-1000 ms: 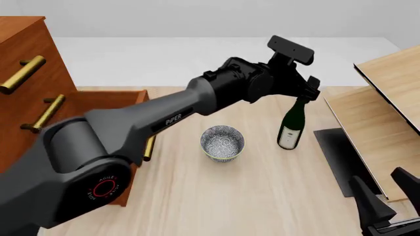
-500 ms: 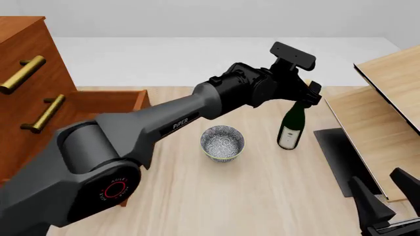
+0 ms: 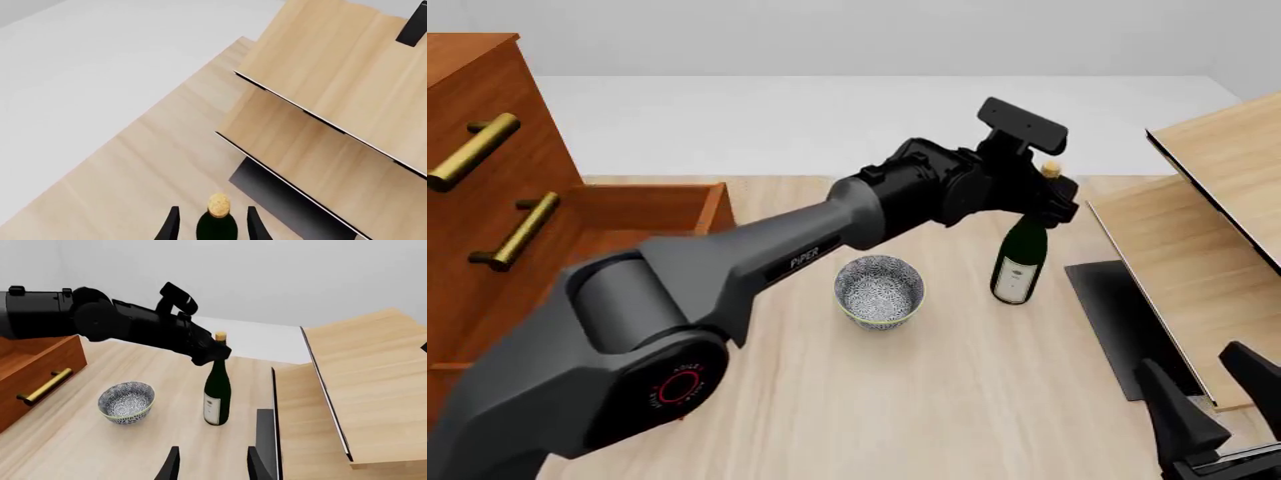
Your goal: Put the wine bottle in the bottom drawer of the cabinet.
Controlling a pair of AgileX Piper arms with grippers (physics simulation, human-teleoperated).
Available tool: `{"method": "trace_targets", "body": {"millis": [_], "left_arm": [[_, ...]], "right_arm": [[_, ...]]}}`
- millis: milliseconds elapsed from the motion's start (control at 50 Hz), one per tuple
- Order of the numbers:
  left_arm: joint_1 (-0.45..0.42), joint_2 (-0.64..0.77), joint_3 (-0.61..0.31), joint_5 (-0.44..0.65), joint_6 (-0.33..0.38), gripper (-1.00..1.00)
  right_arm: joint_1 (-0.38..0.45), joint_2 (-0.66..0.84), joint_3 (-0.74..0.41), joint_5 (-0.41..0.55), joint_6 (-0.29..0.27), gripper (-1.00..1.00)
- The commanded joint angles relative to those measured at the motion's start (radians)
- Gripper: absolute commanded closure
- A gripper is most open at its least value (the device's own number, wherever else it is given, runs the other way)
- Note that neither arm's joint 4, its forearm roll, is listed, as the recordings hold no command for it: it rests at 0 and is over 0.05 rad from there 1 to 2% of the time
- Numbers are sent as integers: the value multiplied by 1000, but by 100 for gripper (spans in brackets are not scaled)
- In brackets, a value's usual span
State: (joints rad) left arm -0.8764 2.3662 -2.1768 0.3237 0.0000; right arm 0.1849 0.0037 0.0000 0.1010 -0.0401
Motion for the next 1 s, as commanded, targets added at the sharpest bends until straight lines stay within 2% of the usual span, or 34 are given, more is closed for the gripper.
{"method": "trace_targets", "body": {"millis": [20, 380, 400, 700, 1000], "left_arm": [[4, 9, -16, 6, -2, -100], [-8, 18, -6, -3, -14, -100], [-8, 17, -4, -4, -13, 100], [-17, -14, 31, -20, -11, 100], [-23, -129, 149, -65, 32, 100]], "right_arm": [[-1, 0, 0, 1, 0, -100], [-1, -1, 0, 2, 0, -100], [1, -1, 0, 3, -1, -100], [4, -1, 0, 0, -1, -100], [6, 0, -1, -6, -3, -100]]}}
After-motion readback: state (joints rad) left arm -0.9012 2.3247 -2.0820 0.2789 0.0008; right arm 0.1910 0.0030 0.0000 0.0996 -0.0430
